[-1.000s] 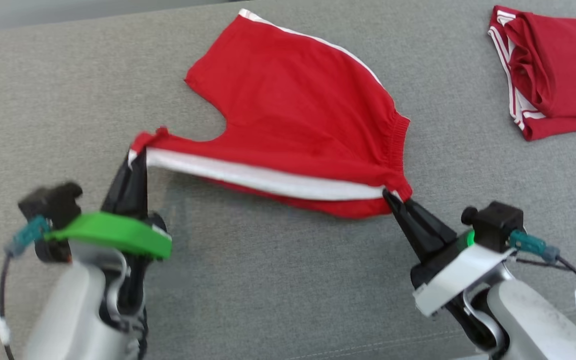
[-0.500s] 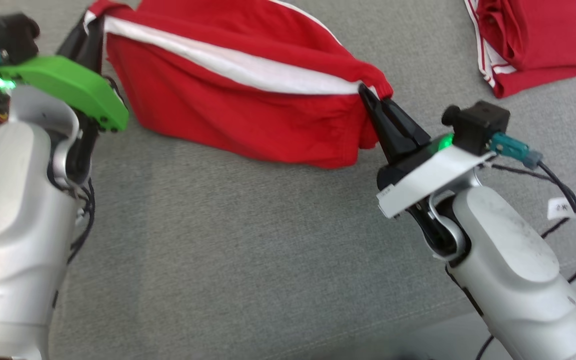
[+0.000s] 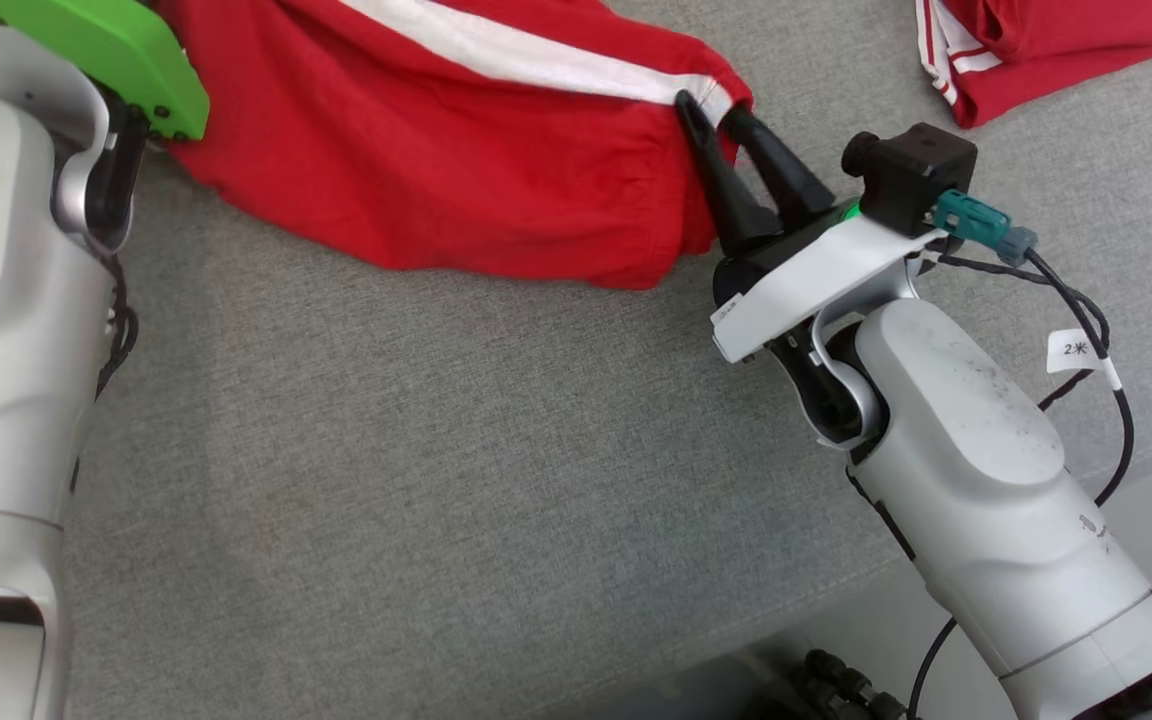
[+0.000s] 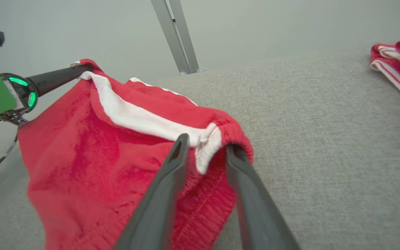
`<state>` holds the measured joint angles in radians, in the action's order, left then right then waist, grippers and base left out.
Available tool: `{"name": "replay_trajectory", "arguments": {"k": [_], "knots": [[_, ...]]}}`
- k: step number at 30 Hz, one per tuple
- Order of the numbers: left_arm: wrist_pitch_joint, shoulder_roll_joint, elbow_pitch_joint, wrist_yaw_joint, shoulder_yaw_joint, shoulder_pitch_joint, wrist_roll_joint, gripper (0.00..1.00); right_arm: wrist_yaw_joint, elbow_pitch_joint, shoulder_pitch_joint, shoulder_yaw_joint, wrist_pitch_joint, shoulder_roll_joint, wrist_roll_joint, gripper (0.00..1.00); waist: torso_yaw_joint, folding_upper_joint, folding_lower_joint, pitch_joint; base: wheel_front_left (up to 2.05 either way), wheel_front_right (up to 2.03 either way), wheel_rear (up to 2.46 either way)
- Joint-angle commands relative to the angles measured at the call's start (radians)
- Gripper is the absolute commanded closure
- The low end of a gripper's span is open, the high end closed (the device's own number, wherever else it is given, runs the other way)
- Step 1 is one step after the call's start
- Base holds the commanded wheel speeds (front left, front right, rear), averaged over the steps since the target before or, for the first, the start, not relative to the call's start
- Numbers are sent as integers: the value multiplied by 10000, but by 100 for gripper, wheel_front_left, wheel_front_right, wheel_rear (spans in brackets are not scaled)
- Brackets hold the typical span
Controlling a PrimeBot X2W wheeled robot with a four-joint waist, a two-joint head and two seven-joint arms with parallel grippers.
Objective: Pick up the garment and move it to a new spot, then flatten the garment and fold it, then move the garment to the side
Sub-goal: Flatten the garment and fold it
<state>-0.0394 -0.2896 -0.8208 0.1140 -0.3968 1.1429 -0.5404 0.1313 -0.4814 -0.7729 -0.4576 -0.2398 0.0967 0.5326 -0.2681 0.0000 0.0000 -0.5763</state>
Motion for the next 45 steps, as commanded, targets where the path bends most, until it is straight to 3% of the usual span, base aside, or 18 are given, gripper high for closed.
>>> {"name": "replay_trajectory", "arguments": {"k": [1,11,22,31,39,41,42,45], "knots": [[-238,71,-101,61,-81,289,5,0,-15,49,-26,126,-123,21,-110,0,13,0,0,-20,0,0,0],[-939,-430,-438,179,-375,772,-608,0,-13,1974,1854,1196,-251,323,-940,0,149,0,0,478,0,0,0],[-128,-1621,-47,175,-1749,-5,-1321,0,-13,4386,4251,2298,-258,-97,-1766,0,-60,0,0,613,0,0,0],[1099,-2216,-303,176,-2700,-944,-2137,0,-13,4783,4796,2450,-257,-321,-2021,0,-337,0,0,585,0,0,0],[1646,-2189,-453,175,-3109,-1236,-2824,0,-13,4771,4713,2435,-238,-379,-2130,0,-346,0,0,626,0,0,0],[1796,-2063,-308,178,-3227,-1282,-3081,84,-13,4783,4668,2419,-234,-376,-2147,0,-335,0,0,623,0,0,0],[1807,-2039,-194,178,-3295,-1265,-3134,100,-13,4795,4661,2429,-235,-383,-2151,0,-317,0,0,628,0,0,0],[1653,-2083,22,177,-3468,-1140,-3259,100,-13,4782,4727,2512,-232,-393,-2176,0,-203,0,0,689,0,0,0]]}}
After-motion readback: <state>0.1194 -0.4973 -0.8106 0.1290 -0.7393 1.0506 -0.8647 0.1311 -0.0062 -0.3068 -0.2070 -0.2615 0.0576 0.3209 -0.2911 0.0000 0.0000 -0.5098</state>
